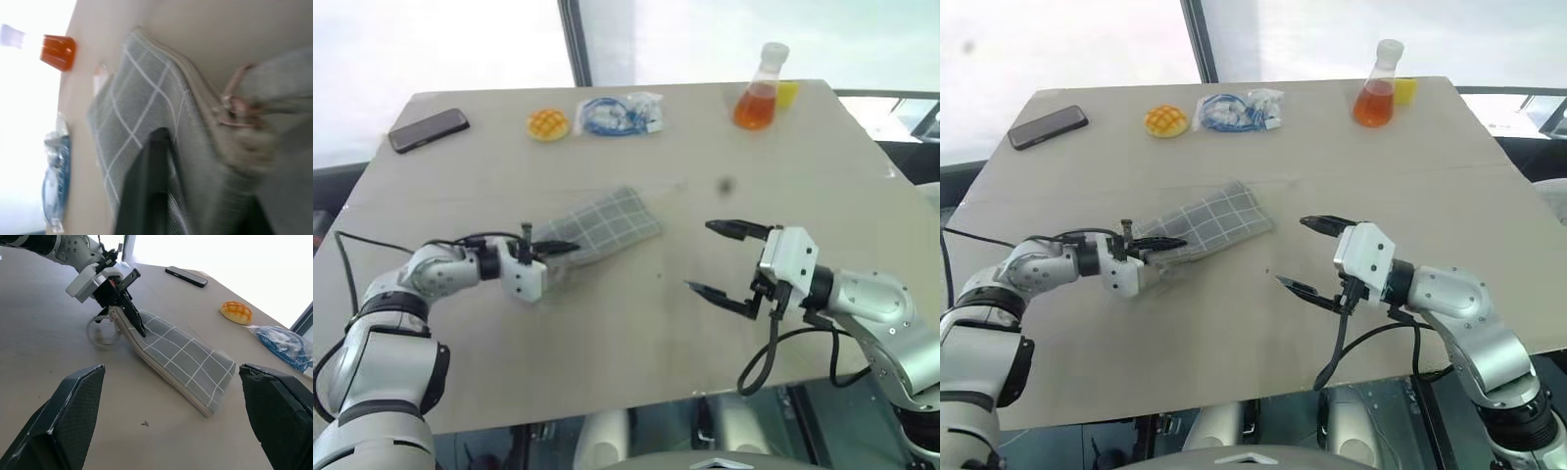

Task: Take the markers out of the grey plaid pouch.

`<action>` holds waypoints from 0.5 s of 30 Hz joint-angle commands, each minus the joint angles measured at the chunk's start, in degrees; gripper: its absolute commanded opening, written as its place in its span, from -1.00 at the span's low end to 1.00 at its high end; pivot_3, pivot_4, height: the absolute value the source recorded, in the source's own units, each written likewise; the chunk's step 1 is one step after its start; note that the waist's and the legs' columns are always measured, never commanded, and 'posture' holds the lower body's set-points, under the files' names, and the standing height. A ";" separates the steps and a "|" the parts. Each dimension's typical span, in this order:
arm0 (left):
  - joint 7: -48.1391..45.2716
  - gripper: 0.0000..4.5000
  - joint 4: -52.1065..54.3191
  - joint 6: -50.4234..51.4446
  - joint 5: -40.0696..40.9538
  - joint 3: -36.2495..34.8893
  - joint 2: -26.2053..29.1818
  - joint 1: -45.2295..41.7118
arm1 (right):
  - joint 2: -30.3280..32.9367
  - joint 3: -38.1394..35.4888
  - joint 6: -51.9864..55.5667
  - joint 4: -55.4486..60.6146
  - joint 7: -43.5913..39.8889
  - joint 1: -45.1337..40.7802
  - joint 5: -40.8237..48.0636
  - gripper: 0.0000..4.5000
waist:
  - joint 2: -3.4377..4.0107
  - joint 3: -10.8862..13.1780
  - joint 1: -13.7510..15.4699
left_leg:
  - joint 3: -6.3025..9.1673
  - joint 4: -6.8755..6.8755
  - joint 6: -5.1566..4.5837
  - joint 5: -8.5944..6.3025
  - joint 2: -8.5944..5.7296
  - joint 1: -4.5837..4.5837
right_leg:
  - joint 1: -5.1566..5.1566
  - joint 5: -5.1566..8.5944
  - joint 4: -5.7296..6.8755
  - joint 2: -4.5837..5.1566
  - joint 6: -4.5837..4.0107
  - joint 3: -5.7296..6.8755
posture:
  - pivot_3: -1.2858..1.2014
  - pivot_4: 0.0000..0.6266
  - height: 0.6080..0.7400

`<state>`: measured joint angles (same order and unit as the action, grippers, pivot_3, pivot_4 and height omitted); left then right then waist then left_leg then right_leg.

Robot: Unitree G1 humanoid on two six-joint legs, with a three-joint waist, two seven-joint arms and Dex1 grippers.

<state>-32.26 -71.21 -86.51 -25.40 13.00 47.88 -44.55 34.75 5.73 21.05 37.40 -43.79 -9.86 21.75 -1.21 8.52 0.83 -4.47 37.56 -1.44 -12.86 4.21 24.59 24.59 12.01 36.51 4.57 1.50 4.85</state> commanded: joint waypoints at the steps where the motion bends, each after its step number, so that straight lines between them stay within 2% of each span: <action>1: -2.02 -0.98 2.49 0.81 7.90 1.26 -0.93 0.57 | -0.20 -0.74 0.55 1.90 1.43 -0.59 0.14 1.00 | 0.00 0.00 -0.01 | 0.00 0.00 0.00 0.00 0.00 0.00 | 0.00 0.00 0.02 0.00 0.00 0.00 | 0.03 -0.52 1.00; 4: -5.71 -0.98 7.87 6.59 17.30 1.20 -2.61 3.75 | -0.41 1.77 5.95 3.06 4.34 -1.73 -0.98 1.00 | 0.00 0.00 -0.13 | -0.01 0.09 0.00 0.00 0.02 -0.02 | 0.00 0.00 0.10 0.00 0.00 -0.04 | 0.03 -0.52 1.00; 8: -11.68 -0.98 25.24 22.31 31.70 0.34 -4.92 10.60 | -2.48 3.53 15.26 4.65 7.80 -3.70 2.21 1.00 | 0.02 0.01 -0.08 | 0.04 0.28 0.00 0.00 0.04 0.01 | 0.02 -0.02 0.24 -0.01 -0.06 -0.10 | 0.03 -0.52 1.00; 9: -11.44 -0.98 29.81 26.93 33.42 -0.37 -5.75 12.02 | -3.21 3.75 16.92 4.56 8.16 -4.47 3.07 1.00 | 0.01 0.01 -0.07 | 0.07 0.35 0.00 0.00 0.05 0.04 | 0.02 -0.02 0.27 -0.01 -0.06 -0.09 | 0.03 -0.52 1.00; 12: -6.28 -0.98 41.69 38.36 31.14 -2.09 -9.18 15.42 | -8.44 2.92 25.53 2.26 12.53 -8.28 7.59 1.00 | 0.02 0.01 -0.03 | 0.15 0.54 -0.01 0.00 0.05 0.07 | -0.03 -0.02 0.32 -0.02 -0.05 -0.08 | 0.03 -0.52 1.00; 13: -4.32 -1.00 45.17 41.27 29.45 -2.30 -10.79 16.37 | -9.45 3.27 26.59 1.75 13.00 -9.43 8.00 0.75 | 0.02 0.01 -0.01 | 0.16 0.63 -0.01 0.00 0.04 0.09 | -0.04 -0.02 0.35 -0.04 -0.05 -0.09 | 0.03 -0.52 1.00; 15: -0.68 -1.00 50.38 46.45 25.96 -2.73 -13.71 17.77 | -11.46 4.09 28.24 0.55 14.13 -11.71 8.18 0.45 | 0.01 0.00 -0.04 | 0.18 0.71 -0.01 0.00 0.03 0.09 | -0.09 -0.01 0.36 -0.05 -0.04 -0.08 | 0.03 -0.52 1.00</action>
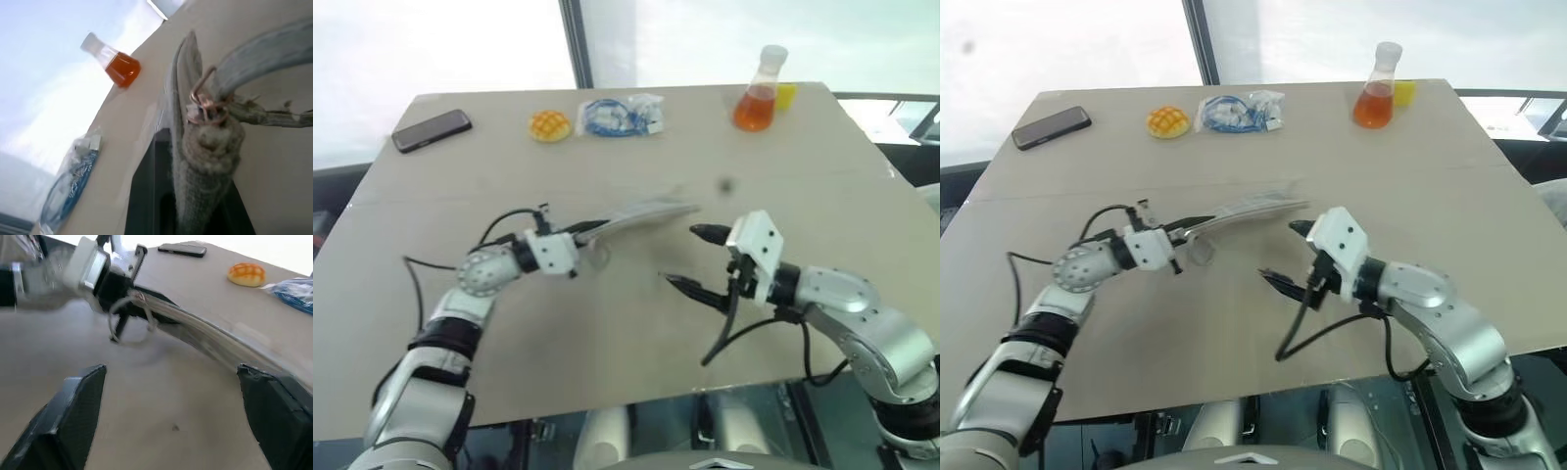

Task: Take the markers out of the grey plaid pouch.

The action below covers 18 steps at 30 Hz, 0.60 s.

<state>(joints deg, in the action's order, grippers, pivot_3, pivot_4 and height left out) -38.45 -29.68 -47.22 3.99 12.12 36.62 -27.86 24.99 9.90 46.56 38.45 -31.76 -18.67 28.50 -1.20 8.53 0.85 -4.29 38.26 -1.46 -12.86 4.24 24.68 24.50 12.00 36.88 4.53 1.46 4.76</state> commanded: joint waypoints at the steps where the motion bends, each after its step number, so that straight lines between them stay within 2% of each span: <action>1: 7.42 -1.00 11.08 9.78 -5.05 -2.01 -4.16 1.66 | -3.22 0.26 3.38 -1.97 3.07 -4.31 1.29 0.20 | 0.00 0.00 -0.07 | -0.01 0.02 0.00 0.00 -0.02 -0.02 | -0.03 0.00 0.00 0.00 0.01 -0.01 | 0.03 -0.52 1.00; 7: 13.97 -1.00 17.04 17.17 -11.27 -2.66 -9.99 3.25 | -7.22 3.29 4.12 -7.82 5.04 -9.23 -0.68 0.20 | 0.01 -0.01 -0.11 | 0.05 -0.02 0.00 0.00 0.04 -0.05 | -0.03 -0.06 0.02 -0.15 -0.07 0.00 | 0.03 -0.52 1.00; 15: 15.60 -1.00 17.62 16.19 -12.49 -2.55 -11.78 3.77 | -8.50 4.89 2.65 -13.84 5.17 -11.18 -3.63 0.20 | 0.01 -0.01 -0.03 | 0.04 -0.06 0.00 0.00 0.04 -0.02 | -0.01 -0.08 -0.02 -0.15 -0.09 0.00 | 0.03 -0.52 1.00; 18: 15.78 -1.00 17.64 15.91 -12.56 -2.53 -12.26 3.80 | -9.30 4.58 2.80 -14.74 5.07 -11.30 -3.62 -0.42 | 0.01 -0.01 -0.10 | 0.03 -0.05 0.00 0.00 0.04 -0.02 | -0.01 -0.08 -0.02 -0.15 -0.09 0.00 | 0.03 -0.52 1.00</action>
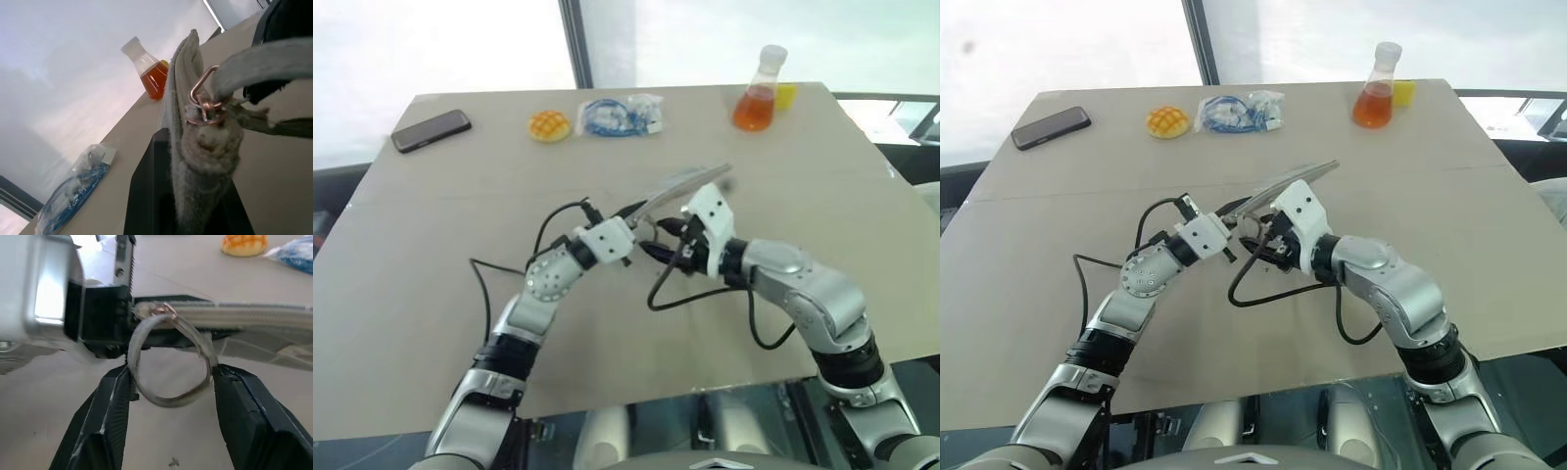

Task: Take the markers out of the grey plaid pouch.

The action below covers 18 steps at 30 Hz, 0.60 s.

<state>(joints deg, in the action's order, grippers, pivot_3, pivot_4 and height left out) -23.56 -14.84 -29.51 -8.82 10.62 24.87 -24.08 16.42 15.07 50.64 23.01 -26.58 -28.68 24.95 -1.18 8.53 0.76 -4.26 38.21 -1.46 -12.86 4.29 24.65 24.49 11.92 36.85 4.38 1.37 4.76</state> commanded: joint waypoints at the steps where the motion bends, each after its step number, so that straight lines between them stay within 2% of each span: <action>1: 0.85 -1.00 2.83 -1.97 0.29 -1.00 -0.66 0.06 | -0.98 -0.66 -1.16 0.38 0.10 -1.39 -0.23 -0.62 | 0.00 0.00 -0.02 | 0.01 0.00 0.00 0.00 0.00 0.00 | 0.00 0.00 0.00 0.00 0.00 0.00 | 0.03 -0.52 1.00; 3: 0.53 -1.00 2.98 -2.22 0.71 -1.06 -0.80 0.43 | -1.33 -1.25 -1.02 -0.29 1.12 -1.64 -1.03 -0.99 | 0.00 0.00 -0.03 | 0.01 -0.01 0.00 0.00 0.01 0.00 | 0.01 0.00 0.00 -0.01 0.00 0.00 | 0.03 -0.52 1.00; 6: -0.69 -1.00 3.08 -2.66 2.28 -1.46 -0.35 1.44 | -0.13 -3.91 -0.60 -1.25 3.48 -2.44 -3.08 -0.99 | 0.01 0.00 -0.01 | 0.00 -0.01 0.00 0.00 0.01 0.01 | 0.01 0.00 0.00 0.00 0.00 0.00 | 0.03 -0.52 1.00; 14: -6.59 -1.00 2.29 -2.81 8.28 -3.04 2.16 4.84 | 8.61 -15.05 0.91 -4.65 8.83 -3.51 -7.64 -0.99 | 0.03 0.02 -0.06 | -0.01 -0.03 0.00 0.00 0.00 0.02 | 0.04 0.01 -0.01 0.03 0.00 0.01 | 0.03 -0.52 1.00; 18: -7.04 -1.00 1.85 -2.01 9.98 -4.04 1.64 5.05 | 11.27 -16.14 0.90 -6.05 9.79 -3.00 -7.94 -0.99 | 0.05 0.03 -0.05 | -0.01 -0.06 0.00 0.00 0.00 0.02 | 0.04 0.00 -0.02 0.03 -0.01 0.01 | 0.03 -0.52 1.00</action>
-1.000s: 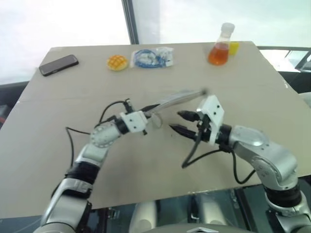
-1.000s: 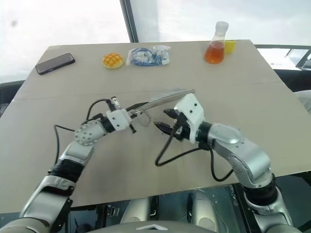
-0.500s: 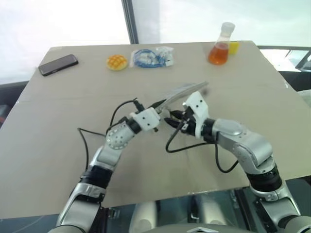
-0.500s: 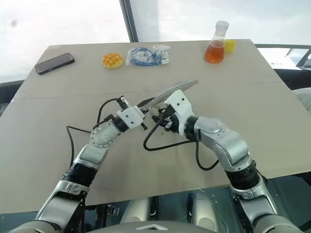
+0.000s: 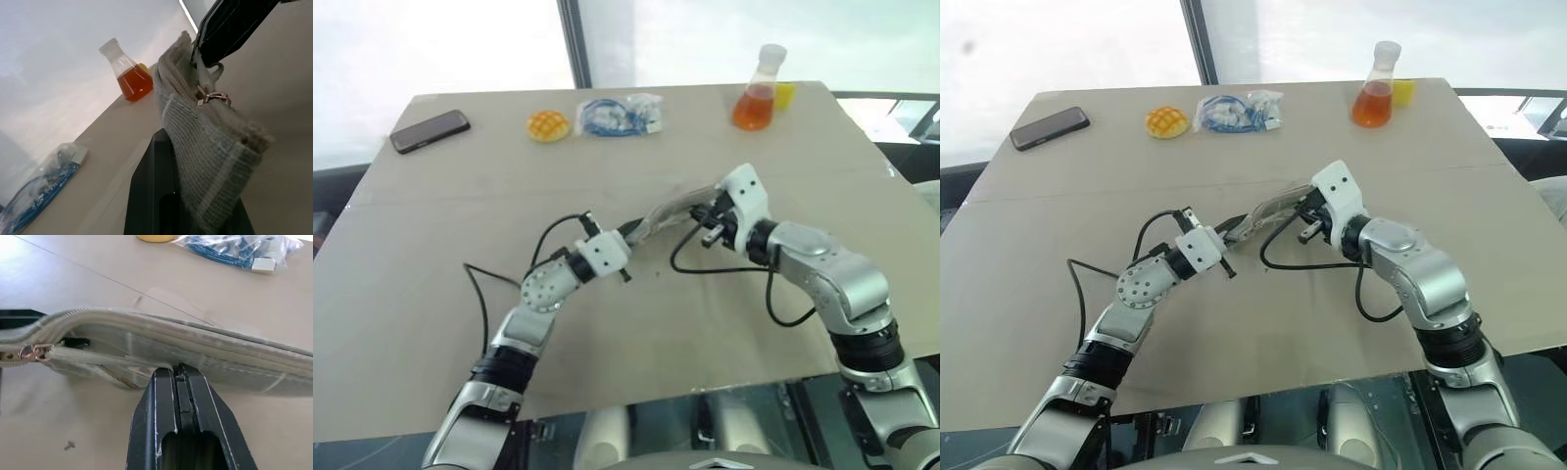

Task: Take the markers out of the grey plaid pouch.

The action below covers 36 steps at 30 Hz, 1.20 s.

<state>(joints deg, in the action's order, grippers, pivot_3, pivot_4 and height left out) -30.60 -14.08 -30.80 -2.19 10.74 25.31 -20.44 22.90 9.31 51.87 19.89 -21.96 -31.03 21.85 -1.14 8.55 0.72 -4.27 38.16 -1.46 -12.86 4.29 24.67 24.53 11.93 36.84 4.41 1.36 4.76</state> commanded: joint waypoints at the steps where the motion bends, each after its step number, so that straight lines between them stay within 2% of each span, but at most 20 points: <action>1: -0.20 -1.00 1.11 -0.50 3.83 -4.28 1.08 1.48 | 5.13 -10.28 -0.68 -3.76 5.77 -0.66 -5.29 -0.99 | 0.00 0.00 0.00 | -0.01 0.00 0.00 0.00 0.00 0.00 | 0.00 0.00 0.00 0.00 0.00 0.00 | 0.03 -0.52 1.00; 5: -2.29 -1.00 0.90 0.15 5.47 -4.78 1.89 2.17 | 7.75 -10.23 -3.08 -7.58 7.78 -1.10 -8.13 -0.99 | 0.00 0.00 0.00 | -0.01 0.01 0.00 0.00 -0.01 0.00 | 0.00 0.03 -0.01 0.01 0.06 0.00 | 0.03 -0.52 1.00; 7: -2.09 -1.00 -0.22 0.02 3.60 -4.81 2.81 1.86 | 8.53 -10.97 -2.70 -6.24 7.40 -1.47 -7.51 -0.99 | 0.01 0.01 0.01 | -0.01 0.00 0.00 0.00 -0.01 0.00 | 0.00 0.03 -0.01 0.01 0.06 0.00 | 0.03 -0.52 1.00; 11: -0.13 -1.00 -3.61 -1.82 -2.40 -3.79 4.61 0.64 | 8.37 -11.39 3.46 6.63 -2.62 -0.34 6.30 -0.99 | 0.01 0.01 0.02 | 0.00 0.00 0.00 0.00 0.00 0.02 | 0.01 0.03 -0.01 0.00 0.04 0.00 | 0.03 -0.52 1.00; 14: 0.77 -1.00 -3.61 -1.04 -3.97 -2.69 4.67 0.74 | 7.73 -8.34 7.18 14.10 -4.88 -0.54 12.76 -0.99 | 0.01 0.00 -0.05 | 0.02 -0.10 -0.01 -0.01 -0.01 0.02 | 0.02 0.00 -0.07 0.01 0.00 0.00 | 0.03 -0.52 1.00; 21: -1.12 -1.00 -2.98 -1.64 -3.60 -2.17 5.85 1.85 | 7.16 -10.72 6.75 6.82 3.98 -2.95 6.09 -0.99 | 0.02 0.00 -0.01 | 0.00 -0.05 0.00 0.00 0.01 -0.04 | 0.02 0.13 -0.04 0.03 0.05 -0.01 | 0.03 -0.52 1.00; 26: -2.83 -1.00 -2.59 -1.24 -3.01 -2.08 7.13 1.89 | 8.96 -12.09 6.63 6.30 3.56 -3.47 6.50 -0.99 | 0.02 0.01 0.04 | -0.03 -0.08 -0.01 -0.01 -0.03 0.05 | 0.07 0.00 -0.08 0.07 -0.02 -0.02 | 0.03 -0.52 1.00; 31: -5.72 -1.00 -0.14 -0.35 1.16 -1.61 6.24 3.77 | 10.65 -10.51 1.41 -2.63 9.96 -2.35 -2.52 -0.99 | 0.02 0.00 0.05 | -0.04 -0.17 -0.01 -0.01 -0.03 0.05 | 0.09 0.01 -0.10 0.05 0.00 -0.01 | 0.03 -0.52 1.00; 36: -7.98 -1.00 0.36 0.47 5.12 -2.92 6.34 4.45 | 12.76 -12.74 -1.28 -5.98 10.47 -0.86 -5.38 -0.99 | 0.07 0.03 0.03 | -0.11 -0.16 -0.01 -0.01 -0.07 0.05 | 0.11 0.08 -0.10 0.13 0.10 -0.02 | 0.03 -0.52 1.00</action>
<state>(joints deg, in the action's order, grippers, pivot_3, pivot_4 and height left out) -38.13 -14.00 -31.59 0.85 10.71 30.58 -16.52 33.29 2.16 52.82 13.53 -13.87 -31.25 19.82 -1.07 8.59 0.74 -4.38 37.99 -1.47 -12.86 4.22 24.71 24.65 12.00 36.75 4.52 1.47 4.74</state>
